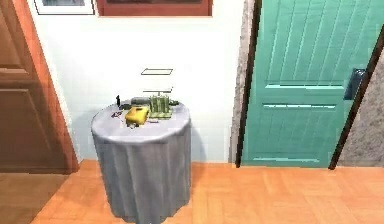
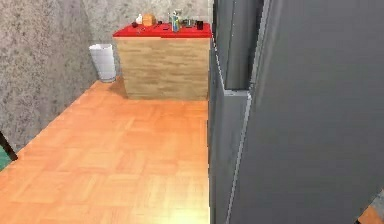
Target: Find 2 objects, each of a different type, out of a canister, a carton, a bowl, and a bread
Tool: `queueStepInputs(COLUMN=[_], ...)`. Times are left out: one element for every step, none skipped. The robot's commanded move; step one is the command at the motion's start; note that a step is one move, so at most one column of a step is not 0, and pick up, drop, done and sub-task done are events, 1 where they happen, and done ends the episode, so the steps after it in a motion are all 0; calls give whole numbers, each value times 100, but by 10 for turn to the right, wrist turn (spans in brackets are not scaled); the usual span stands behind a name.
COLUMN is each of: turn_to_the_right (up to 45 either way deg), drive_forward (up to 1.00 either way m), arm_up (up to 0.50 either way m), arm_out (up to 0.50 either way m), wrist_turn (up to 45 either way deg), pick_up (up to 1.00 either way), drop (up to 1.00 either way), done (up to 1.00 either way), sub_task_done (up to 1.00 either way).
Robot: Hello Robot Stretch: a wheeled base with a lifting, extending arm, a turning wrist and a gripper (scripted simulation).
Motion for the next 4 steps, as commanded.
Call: queueStepInputs(turn_to_the_right=[120, 0, -450, 0], drive_forward=[0, 55, 0, 0], arm_up=[0, 0, 0, 0], arm_out=[0, 0, 0, 0], wrist_turn=[0, 0, 0, 0], pick_up=[0, 0, 0, 0], drop=[0, 0, 0, 0], done=[0, 0, 0, 0], sub_task_done=[0, 0, 0, 100])
